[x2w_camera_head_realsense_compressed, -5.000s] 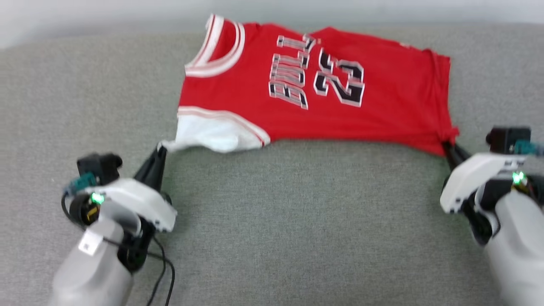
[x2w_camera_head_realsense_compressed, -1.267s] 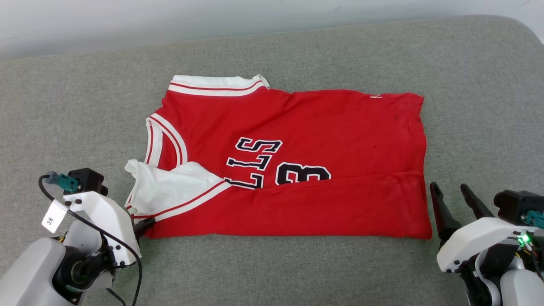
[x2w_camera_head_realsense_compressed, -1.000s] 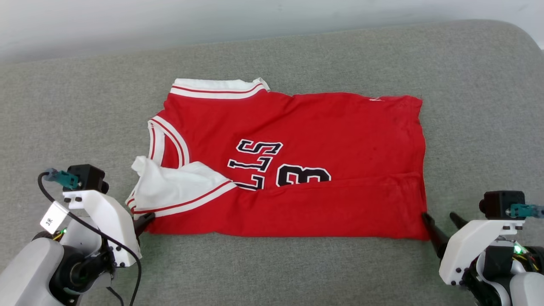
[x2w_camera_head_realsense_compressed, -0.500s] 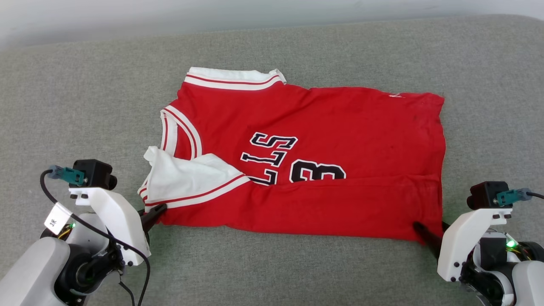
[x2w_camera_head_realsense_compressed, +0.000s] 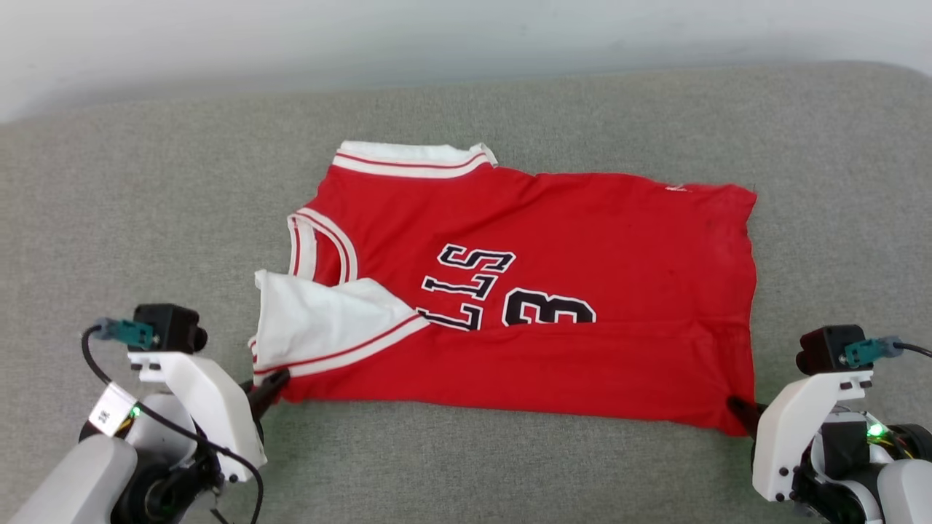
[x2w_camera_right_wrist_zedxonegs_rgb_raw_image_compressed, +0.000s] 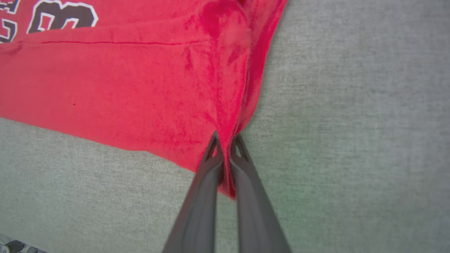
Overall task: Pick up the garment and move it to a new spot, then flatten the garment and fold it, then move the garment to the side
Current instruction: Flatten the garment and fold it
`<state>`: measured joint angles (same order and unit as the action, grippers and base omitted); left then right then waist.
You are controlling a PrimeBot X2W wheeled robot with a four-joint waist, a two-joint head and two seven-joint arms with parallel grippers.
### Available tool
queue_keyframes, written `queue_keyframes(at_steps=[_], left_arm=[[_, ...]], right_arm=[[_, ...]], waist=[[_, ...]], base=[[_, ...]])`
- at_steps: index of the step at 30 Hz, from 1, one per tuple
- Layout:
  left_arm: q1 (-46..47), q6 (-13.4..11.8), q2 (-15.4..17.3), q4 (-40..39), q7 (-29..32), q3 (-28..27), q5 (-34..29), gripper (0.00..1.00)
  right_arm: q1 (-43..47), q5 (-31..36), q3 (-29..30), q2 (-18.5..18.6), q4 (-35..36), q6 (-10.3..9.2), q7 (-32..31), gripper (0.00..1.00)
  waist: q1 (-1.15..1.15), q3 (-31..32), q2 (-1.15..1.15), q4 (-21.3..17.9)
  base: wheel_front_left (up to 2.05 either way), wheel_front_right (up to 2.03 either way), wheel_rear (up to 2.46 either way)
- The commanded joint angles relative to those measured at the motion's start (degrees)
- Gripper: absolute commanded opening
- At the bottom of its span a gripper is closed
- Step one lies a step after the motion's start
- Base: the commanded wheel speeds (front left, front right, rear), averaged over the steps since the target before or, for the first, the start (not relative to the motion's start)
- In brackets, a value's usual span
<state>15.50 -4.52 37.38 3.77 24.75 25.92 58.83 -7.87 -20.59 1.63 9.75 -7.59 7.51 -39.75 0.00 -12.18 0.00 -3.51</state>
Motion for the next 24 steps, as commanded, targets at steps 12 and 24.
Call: queue_keyframes(at_steps=[12,24], left_arm=[[-13.31,-3.82,0.90,-1.00,-1.87,-0.28,2.82,0.00],[-23.74,-6.60,-0.79,-1.14,-4.41,-0.76,5.81,0.00]], right_arm=[[8.66,-0.68,-3.16,2.79,2.87,-0.04,-0.56,0.00],[16.99,0.04,-0.90,2.00,4.58,-0.05,-0.74,0.05]], waist=[[0.00,10.35,0.00,2.58],[0.00,12.53,0.00,3.64]], base=[[0.00,0.00,0.00],[0.00,0.00,0.00]])
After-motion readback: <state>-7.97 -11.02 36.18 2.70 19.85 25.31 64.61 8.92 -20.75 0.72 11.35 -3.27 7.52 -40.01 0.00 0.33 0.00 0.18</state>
